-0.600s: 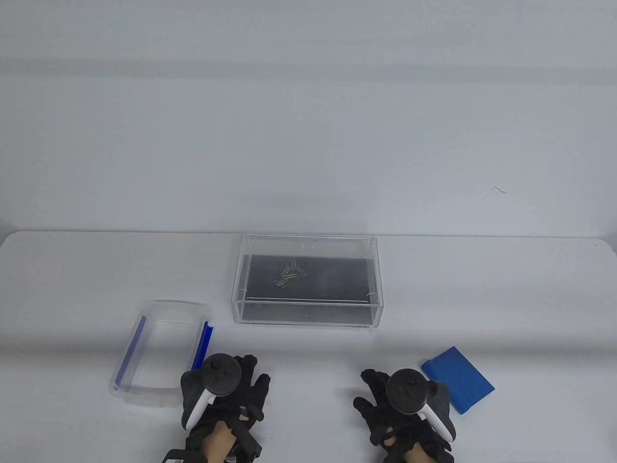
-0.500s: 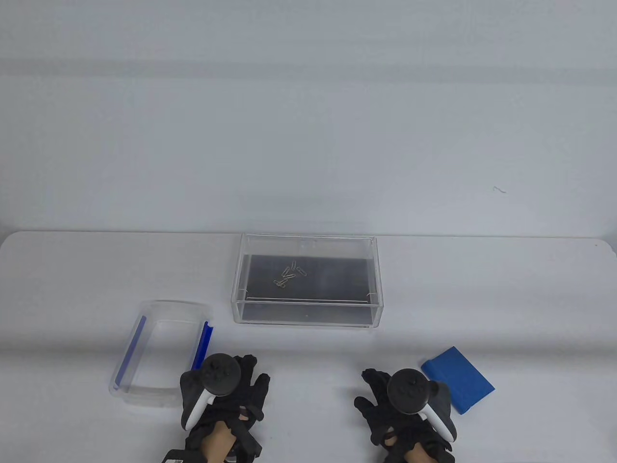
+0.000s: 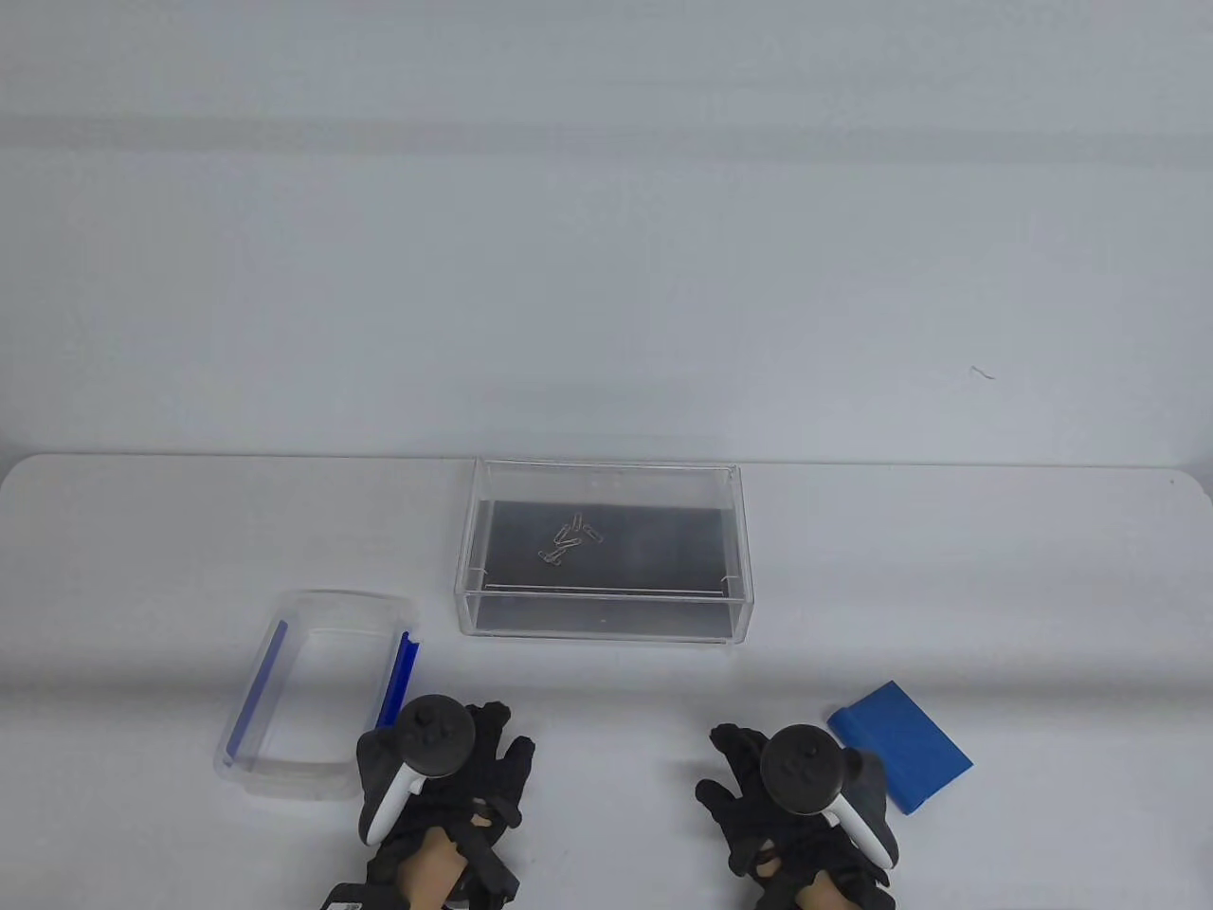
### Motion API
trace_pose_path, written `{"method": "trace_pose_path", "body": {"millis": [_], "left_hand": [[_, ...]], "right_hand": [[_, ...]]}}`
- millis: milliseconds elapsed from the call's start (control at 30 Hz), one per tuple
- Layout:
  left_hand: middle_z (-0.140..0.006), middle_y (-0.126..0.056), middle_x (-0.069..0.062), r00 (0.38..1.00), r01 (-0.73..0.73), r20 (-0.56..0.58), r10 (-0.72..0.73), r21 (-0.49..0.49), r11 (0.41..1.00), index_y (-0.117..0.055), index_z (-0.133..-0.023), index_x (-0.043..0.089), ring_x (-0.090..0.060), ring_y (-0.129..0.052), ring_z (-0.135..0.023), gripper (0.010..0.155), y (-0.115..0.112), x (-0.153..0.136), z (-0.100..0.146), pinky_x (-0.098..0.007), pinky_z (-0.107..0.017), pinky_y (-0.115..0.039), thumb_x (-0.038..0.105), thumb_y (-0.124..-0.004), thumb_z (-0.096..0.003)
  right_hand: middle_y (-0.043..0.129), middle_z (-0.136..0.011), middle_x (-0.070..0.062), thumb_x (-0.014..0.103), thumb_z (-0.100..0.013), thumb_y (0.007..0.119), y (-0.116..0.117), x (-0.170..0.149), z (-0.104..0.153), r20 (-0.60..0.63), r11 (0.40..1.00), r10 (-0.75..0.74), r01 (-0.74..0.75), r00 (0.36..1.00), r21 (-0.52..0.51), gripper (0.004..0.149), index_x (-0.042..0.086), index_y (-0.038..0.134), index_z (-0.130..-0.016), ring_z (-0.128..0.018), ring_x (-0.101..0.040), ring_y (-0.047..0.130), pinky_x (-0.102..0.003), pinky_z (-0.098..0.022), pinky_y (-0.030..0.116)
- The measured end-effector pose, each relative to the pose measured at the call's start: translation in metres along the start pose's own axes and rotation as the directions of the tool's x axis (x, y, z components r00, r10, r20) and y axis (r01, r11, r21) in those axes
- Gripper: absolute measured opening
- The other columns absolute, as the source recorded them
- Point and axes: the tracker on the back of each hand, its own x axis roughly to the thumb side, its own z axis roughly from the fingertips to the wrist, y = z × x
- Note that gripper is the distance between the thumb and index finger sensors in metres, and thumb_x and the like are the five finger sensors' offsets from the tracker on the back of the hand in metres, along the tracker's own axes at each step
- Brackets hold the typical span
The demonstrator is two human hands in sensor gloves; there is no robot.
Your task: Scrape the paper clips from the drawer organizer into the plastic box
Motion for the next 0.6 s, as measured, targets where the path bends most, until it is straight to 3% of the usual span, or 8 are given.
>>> {"method": "trace_pose_path", "body": {"millis": [233, 600], "left_hand": [[-0.102, -0.042, -0.018, 1.000, -0.002, -0.005, 0.002, 0.006, 1.000, -0.050, -0.102, 0.014, -0.048, -0.052, -0.094, 0.069, 0.001, -0.001, 0.002, -0.055, -0.065, -0.061, 0.053, -0.065, -0.0464], [-0.102, -0.043, -0.018, 1.000, -0.001, -0.005, 0.001, -0.006, 1.000, -0.051, -0.101, 0.013, -0.048, -0.053, -0.094, 0.069, 0.000, -0.001, 0.002, -0.055, -0.065, -0.061, 0.052, -0.065, -0.0465]], "right_hand": [[0.049, -0.105, -0.003, 0.048, -0.044, 0.070, -0.006, -0.002, 0.002, 0.000, 0.999, -0.014, 0.014, 1.000, -0.036, 0.066, 0.026, 0.041, -0.099, -0.099, -0.035, 0.052, -0.055, -0.073, 0.047], [0.055, -0.102, -0.005, 0.048, -0.043, 0.071, -0.037, -0.025, 0.009, -0.117, 0.960, -0.012, -0.021, 0.993, -0.278, 0.065, 0.024, 0.046, -0.098, -0.096, -0.035, 0.058, -0.055, -0.071, 0.051]]}}
